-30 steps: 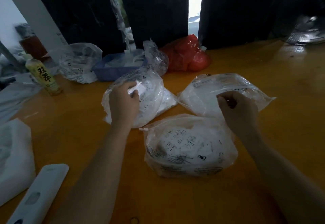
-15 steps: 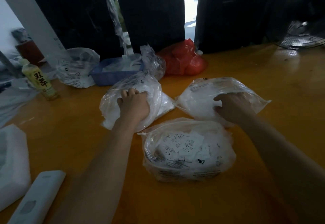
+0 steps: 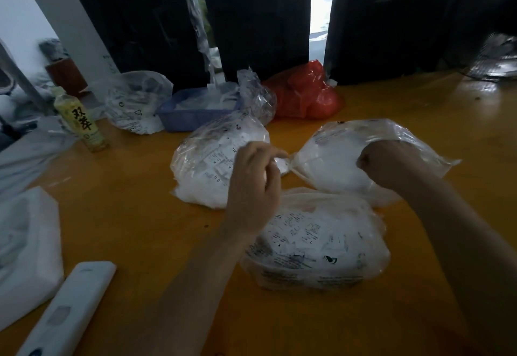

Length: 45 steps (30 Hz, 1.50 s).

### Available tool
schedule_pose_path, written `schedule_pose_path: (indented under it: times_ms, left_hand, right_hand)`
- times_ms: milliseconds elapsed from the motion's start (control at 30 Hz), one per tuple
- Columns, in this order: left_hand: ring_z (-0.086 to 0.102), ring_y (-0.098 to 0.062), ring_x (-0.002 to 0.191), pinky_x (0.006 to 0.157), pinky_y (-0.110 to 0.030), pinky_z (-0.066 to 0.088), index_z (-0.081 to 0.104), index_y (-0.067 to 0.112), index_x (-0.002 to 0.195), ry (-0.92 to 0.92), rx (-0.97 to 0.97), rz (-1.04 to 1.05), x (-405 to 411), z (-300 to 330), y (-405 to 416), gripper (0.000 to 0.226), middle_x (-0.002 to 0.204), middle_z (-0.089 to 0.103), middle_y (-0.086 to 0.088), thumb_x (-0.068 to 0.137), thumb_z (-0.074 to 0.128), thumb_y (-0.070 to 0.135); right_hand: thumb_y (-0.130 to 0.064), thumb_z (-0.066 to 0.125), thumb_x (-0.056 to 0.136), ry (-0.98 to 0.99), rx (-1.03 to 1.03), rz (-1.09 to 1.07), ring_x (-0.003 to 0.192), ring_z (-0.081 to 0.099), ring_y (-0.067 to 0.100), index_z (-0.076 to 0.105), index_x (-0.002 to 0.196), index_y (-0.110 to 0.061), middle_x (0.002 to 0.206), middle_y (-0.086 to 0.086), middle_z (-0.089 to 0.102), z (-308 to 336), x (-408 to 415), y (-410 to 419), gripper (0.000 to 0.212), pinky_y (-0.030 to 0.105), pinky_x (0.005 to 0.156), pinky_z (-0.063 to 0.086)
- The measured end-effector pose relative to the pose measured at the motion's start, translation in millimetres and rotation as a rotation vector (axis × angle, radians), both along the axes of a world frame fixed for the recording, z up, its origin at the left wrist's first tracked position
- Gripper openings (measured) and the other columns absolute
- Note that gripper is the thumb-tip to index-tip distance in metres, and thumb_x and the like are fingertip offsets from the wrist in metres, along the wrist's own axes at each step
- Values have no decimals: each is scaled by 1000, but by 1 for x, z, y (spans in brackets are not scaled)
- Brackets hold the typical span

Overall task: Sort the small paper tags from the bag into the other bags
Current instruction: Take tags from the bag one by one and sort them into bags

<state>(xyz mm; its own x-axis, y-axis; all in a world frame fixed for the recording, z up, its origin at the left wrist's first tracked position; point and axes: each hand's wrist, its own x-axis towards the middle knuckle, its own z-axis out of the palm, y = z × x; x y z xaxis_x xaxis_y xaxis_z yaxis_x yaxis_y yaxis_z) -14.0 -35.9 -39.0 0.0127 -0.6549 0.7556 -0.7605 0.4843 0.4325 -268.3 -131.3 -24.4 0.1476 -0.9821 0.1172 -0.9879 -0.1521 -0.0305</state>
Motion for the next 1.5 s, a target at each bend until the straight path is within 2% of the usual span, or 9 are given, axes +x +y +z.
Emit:
schedule_pose_path:
  times_ms: [233, 467, 700, 867, 1000, 1133, 1267, 1367, 1500]
  left_hand:
    - [66, -1, 90, 76, -14, 52, 72, 23, 107, 356, 496, -182, -16, -33, 28, 27, 98, 69, 15, 105, 49, 10]
    - [70, -5, 91, 82, -21, 58, 72, 27, 105, 480, 602, -203, -14, -37, 29, 27, 101, 72, 21, 106, 50, 11]
    - [70, -5, 92, 82, -22, 59, 73, 26, 105, 503, 613, -209, -14, -42, 26, 28, 101, 73, 20, 105, 49, 10]
    - [70, -5, 94, 82, -22, 59, 74, 27, 105, 511, 622, -219, -14, -45, 26, 29, 101, 74, 18, 105, 50, 12]
    - [69, -4, 94, 81, -20, 58, 73, 28, 106, 527, 632, -238, -13, -47, 24, 29, 102, 73, 20, 105, 49, 13]
    - [70, -3, 95, 81, -20, 58, 72, 29, 109, 538, 613, -260, -12, -47, 25, 25, 104, 73, 20, 106, 50, 17]
    - [72, -4, 100, 87, -30, 61, 63, 42, 118, 627, 652, -345, -15, -39, 27, 22, 112, 74, 17, 97, 60, 49]
    - [76, -15, 100, 80, -30, 63, 62, 40, 119, 816, 754, -442, -24, -32, 29, 44, 117, 75, 2, 82, 73, 61]
    - [77, -23, 97, 77, -29, 62, 81, 31, 101, 974, 765, -468, -24, -31, 32, 9, 108, 78, -5, 95, 76, 26]
  right_hand:
    - [-40, 64, 98, -128, 99, 24, 64, 59, 15, 68, 68, -19, 67, -2, 66, 3, 4, 15, 37, 34, 71, 46]
    - [-11, 59, 99, -248, 112, -2, 64, 62, 10, 67, 129, -20, 111, 2, 75, -2, 7, 14, 32, 22, 48, 37]
    - [-40, 80, 86, -206, 97, -39, 98, 68, 20, 63, 134, -20, 119, 3, 73, -2, -3, 11, 55, 33, 85, 49]
    - [-11, 70, 93, -347, 114, -29, 81, 61, 13, 62, 133, -18, 99, -3, 69, -9, -9, 6, 41, 25, 61, 41]
    - [-2, 78, 85, -484, 173, -4, 105, 63, 21, 53, 144, -19, 128, 4, 65, -10, -10, 6, 66, 40, 87, 55]
    - [1, 79, 84, -821, 42, -22, 87, 72, 26, 65, 127, -18, 112, 0, 68, -9, -8, 18, 49, 50, 81, 60]
    - [0, 79, 83, -1248, 166, 98, 79, 77, 22, 71, 109, -19, 102, 3, 74, 1, 10, 47, 33, 32, 72, 60]
    - [-4, 81, 82, -1209, 209, 237, 79, 76, 16, 69, 110, -23, 102, -7, 74, 3, 34, 67, 35, 26, 70, 60]
    - [-4, 79, 83, -1076, 185, 374, 74, 73, 9, 67, 105, -31, 102, -21, 69, -1, 59, 77, 37, 18, 63, 57]
